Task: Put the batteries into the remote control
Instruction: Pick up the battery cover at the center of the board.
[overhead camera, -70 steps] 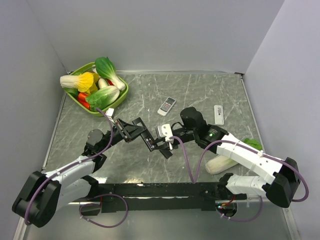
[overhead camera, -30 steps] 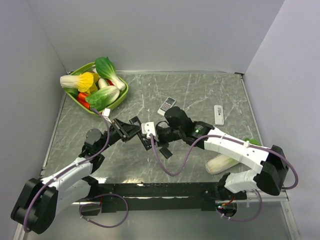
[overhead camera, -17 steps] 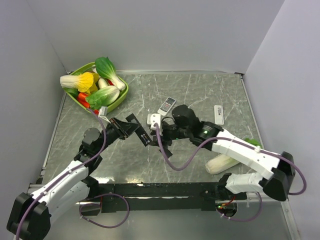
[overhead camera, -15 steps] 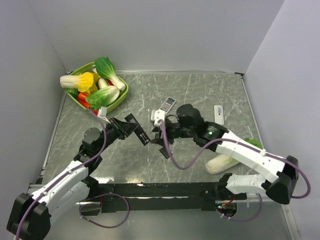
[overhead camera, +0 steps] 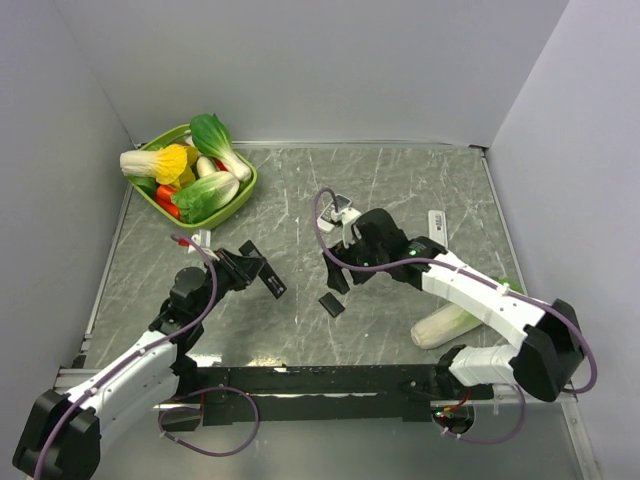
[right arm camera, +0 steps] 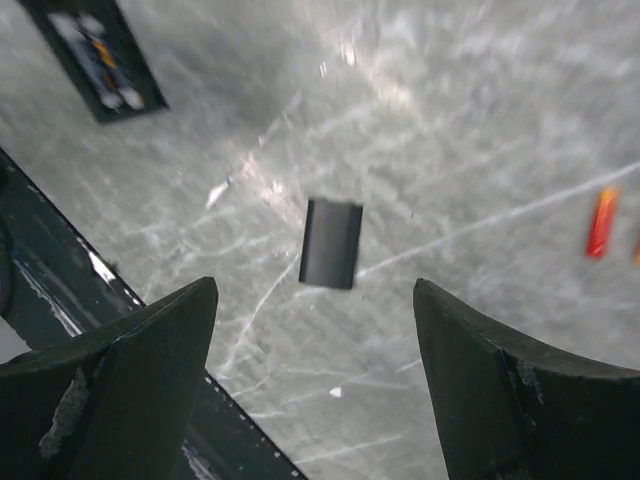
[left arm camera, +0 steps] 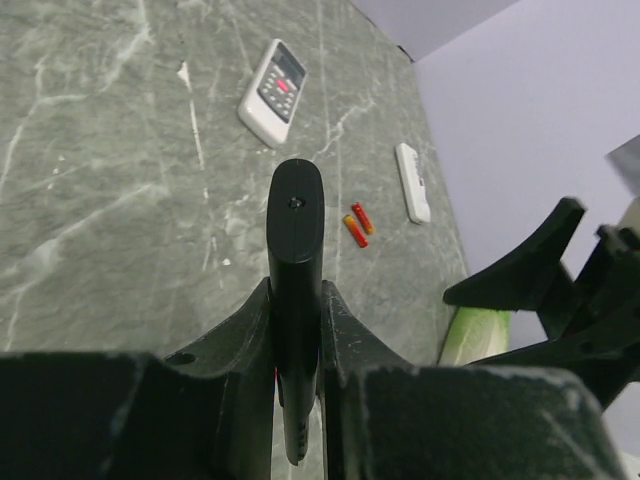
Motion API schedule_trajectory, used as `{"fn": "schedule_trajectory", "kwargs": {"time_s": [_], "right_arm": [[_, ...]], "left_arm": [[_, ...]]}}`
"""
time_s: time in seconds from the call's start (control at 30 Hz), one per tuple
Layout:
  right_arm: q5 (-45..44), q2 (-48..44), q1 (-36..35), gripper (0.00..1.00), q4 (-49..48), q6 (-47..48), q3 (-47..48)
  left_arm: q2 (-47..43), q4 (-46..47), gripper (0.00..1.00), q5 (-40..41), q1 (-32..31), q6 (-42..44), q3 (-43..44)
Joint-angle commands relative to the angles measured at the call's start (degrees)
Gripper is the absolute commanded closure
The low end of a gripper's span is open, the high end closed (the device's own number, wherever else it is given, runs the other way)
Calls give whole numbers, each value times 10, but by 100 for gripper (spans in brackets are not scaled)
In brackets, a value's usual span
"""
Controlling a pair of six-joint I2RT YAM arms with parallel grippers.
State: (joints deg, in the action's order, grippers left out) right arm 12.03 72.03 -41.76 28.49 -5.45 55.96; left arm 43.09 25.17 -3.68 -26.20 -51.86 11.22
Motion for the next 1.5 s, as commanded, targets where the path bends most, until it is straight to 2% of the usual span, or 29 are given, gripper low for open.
{"fn": "schedule_trajectory", "kwargs": {"time_s": [0.0, 0.2, 0.8, 1.13, 1.47], "right_arm": [[-23, 30, -17, 14, 13, -62, -24], [-70, 110, -52, 23, 24, -77, -7], [-141, 238, -114, 34, 50, -79, 43], [-162, 263, -133, 37, 66, -88, 49], [-188, 285, -145, 46, 78, -91, 55]], "left_arm": [[-3, 27, 98, 28, 1, 1, -4], [13, 39, 98, 32, 2, -17, -16], [29, 41, 98, 19, 4, -20, -17], [32, 47, 99, 10, 4, -25, -19], [26, 52, 99, 10, 6, -35, -26]]}}
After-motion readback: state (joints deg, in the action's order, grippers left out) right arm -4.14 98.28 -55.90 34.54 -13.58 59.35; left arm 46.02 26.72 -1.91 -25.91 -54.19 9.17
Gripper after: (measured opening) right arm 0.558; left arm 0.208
